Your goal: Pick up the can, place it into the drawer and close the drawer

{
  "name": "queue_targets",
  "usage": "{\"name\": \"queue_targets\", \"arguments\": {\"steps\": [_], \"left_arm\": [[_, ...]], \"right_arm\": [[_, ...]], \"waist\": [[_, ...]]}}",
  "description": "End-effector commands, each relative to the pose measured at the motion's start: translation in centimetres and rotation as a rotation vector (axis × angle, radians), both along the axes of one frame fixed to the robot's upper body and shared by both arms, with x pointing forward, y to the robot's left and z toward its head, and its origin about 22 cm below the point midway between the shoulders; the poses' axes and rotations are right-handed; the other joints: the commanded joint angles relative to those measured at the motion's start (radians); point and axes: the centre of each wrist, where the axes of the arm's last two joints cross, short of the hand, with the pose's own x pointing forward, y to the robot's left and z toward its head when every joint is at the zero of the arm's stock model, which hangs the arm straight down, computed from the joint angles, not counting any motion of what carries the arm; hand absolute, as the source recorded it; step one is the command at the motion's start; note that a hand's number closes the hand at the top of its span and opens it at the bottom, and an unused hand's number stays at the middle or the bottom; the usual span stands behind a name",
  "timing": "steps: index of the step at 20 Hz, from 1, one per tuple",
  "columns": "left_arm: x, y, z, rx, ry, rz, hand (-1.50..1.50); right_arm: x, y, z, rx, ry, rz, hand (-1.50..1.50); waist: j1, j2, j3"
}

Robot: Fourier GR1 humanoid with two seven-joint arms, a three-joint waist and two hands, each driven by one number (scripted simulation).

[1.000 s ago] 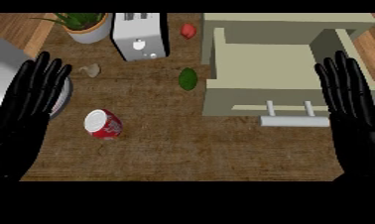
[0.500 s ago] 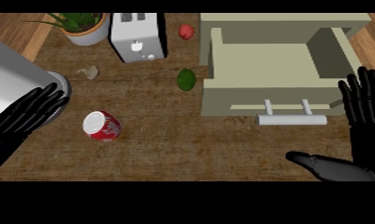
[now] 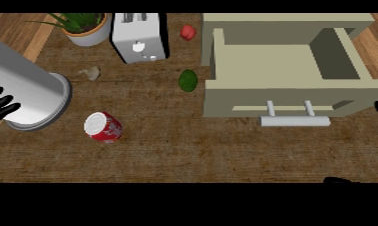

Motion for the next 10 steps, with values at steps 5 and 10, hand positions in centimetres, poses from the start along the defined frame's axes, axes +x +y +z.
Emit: {"name": "queue_targets", "arguments": {"steps": [5, 10], "left_arm": [[0.5, 4.2, 0.9, -0.041, 0.070, 0.044, -1.50], [-0.6, 3.5, -0.1, -0.139, 0.192, 0.033, -1.50]], "right_arm": [[-3.5, -3.8, -1.8, 0.004, -0.008, 0.006, -1.50], [-3.8, -3.7, -0.9, 0.010, -0.010, 0.004, -1.50]], "waist": [[-0.009, 0.001, 0.001], [0.002, -0.001, 0.001]]}}
